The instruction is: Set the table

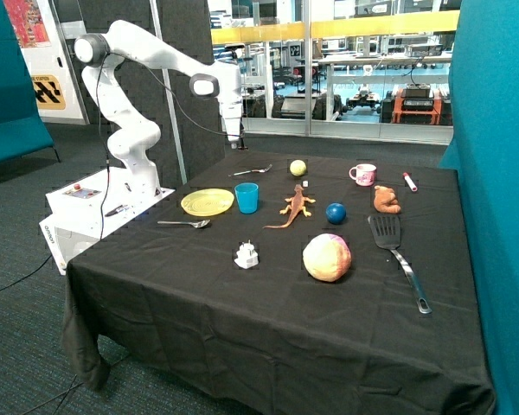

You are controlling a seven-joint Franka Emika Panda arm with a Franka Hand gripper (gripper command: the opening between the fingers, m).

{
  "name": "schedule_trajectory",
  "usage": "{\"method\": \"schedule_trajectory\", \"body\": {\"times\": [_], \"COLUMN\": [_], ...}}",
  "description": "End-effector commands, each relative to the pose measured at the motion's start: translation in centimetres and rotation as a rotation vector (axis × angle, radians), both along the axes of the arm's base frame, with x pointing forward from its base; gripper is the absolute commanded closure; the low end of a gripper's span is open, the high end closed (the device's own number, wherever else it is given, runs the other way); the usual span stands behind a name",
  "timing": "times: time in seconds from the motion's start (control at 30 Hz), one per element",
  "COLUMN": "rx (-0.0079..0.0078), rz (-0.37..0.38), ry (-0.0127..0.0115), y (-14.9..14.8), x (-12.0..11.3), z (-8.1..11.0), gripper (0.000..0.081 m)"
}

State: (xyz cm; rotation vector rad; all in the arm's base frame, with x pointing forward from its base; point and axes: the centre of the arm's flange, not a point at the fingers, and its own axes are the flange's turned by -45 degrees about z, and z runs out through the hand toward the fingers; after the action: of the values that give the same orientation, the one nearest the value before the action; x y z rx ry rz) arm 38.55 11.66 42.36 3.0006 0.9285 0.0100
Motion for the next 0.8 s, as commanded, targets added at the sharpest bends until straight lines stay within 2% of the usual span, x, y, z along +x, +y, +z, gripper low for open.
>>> {"method": "schedule_trajectory", "body": {"times": [0.0,0.13,0.23,0.4,0.67,0.77], "rx": [-0.0015,-0.0016,-0.0016,-0.0016,-0.0018,-0.0018], "rz": [0.071,0.097,0.101,0.104,0.139,0.142], "ry": [0.0062,0.0062,0.0062,0.0062,0.0061,0.0061], "y": [4.4,6.3,7.5,8.5,9.7,9.8], "x": [-0.6,-0.9,-0.8,-0.5,-2.2,-2.7], "z": [0.4,0.6,0.8,0.8,-0.7,-1.4], "gripper": [0.0368,0.0360,0.0315,0.0314,0.0339,0.0325]}}
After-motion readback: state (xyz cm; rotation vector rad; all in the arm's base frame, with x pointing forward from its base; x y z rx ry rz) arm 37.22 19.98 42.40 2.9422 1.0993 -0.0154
